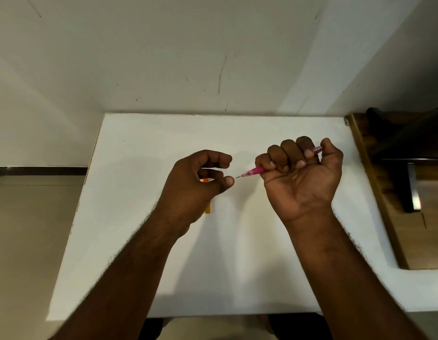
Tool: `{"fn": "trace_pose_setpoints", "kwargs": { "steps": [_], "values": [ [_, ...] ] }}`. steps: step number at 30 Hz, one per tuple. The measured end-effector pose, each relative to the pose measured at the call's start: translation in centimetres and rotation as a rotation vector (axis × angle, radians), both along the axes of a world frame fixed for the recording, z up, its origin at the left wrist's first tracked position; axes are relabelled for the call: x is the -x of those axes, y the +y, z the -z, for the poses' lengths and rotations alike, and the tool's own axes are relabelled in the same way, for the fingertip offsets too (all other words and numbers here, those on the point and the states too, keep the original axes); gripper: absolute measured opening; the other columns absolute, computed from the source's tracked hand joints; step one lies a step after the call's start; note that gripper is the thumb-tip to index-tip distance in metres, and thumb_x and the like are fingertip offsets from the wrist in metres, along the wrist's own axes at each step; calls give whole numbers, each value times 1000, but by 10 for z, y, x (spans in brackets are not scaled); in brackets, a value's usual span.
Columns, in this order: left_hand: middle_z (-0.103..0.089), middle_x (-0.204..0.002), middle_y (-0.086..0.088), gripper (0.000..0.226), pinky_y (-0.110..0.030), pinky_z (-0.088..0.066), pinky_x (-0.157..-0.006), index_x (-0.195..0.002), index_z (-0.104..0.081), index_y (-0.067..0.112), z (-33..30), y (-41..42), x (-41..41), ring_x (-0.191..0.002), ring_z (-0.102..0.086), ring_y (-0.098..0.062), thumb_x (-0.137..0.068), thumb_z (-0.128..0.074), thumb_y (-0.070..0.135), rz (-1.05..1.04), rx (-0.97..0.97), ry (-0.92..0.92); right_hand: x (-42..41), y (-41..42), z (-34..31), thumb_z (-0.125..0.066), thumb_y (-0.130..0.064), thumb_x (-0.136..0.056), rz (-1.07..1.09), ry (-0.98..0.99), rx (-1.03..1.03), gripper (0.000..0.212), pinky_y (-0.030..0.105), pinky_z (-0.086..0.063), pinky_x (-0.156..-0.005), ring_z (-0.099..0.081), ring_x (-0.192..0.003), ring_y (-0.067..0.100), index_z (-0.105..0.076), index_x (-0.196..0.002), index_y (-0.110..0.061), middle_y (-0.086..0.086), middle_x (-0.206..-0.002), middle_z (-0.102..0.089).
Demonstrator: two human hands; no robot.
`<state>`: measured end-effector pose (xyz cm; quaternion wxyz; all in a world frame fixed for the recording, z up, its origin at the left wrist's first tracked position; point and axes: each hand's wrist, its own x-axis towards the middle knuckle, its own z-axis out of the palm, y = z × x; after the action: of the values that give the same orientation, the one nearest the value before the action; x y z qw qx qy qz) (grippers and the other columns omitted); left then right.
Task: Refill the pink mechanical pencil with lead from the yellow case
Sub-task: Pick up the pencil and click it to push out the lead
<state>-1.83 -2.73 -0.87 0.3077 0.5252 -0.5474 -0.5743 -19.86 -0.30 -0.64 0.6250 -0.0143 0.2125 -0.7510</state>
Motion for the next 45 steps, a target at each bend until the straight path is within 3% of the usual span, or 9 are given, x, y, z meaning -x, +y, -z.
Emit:
{"fn": "trace_pose_setpoints", "kwargs": {
  "steps": [27,30,35,38,41,45],
  "values": [
    [-75,-107,13,26,-7,-44,-53,-103,-75,25,1,-2,1,-88,-71,-8,-81,-83,15,-7,7,-43,0,0,1,-34,-47,-96,10,18,-23,43,29,-30,-58,-25,-51,16,-35,-64,-19,-4,-51,-31],
    [-75,-105,13,26,-6,-42,-54,-104,-74,25,5,-4,-4,-86,-71,-8,-82,-81,14,-11,36,-138,2,-1,1,-33,-44,-96,7,27,-13,41,29,-31,-57,-26,-50,16,-35,-63,-19,-4,-51,-31],
    [-72,-95,15,23,-17,-48,-70,-101,-72,31,13,-5,-15,-76,-68,-1,-83,-78,17,36,182,-518,1,1,4,-34,-55,-93,-26,19,0,48,31,-34,-61,-31,-57,17,-49,-72,-15,-1,-62,-40],
    [-69,-89,15,21,-13,-39,-63,-97,-72,32,16,-5,-19,-75,-64,-2,-81,-79,21,51,201,-656,1,-1,3,-38,-35,-87,-33,75,-49,31,31,-40,-64,-42,-62,18,-58,-84,-12,3,-73,-49],
    [-66,-82,16,19,-18,-40,-61,-92,-73,33,18,-4,-19,-76,-64,-8,-78,-82,24,45,173,-717,-4,-5,2,-40,-16,-91,-35,176,-152,27,31,-47,-59,-50,-63,18,-64,-97,-6,5,-79,-52],
    [-65,-84,17,20,-17,-37,-60,-95,-74,33,20,-3,-19,-76,-64,-7,-78,-82,25,64,138,-754,-10,-8,3,-49,-1,-98,-74,514,-270,24,30,-58,-63,-63,-67,18,-69,-112,-2,5,-76,-65]
  ]
}}
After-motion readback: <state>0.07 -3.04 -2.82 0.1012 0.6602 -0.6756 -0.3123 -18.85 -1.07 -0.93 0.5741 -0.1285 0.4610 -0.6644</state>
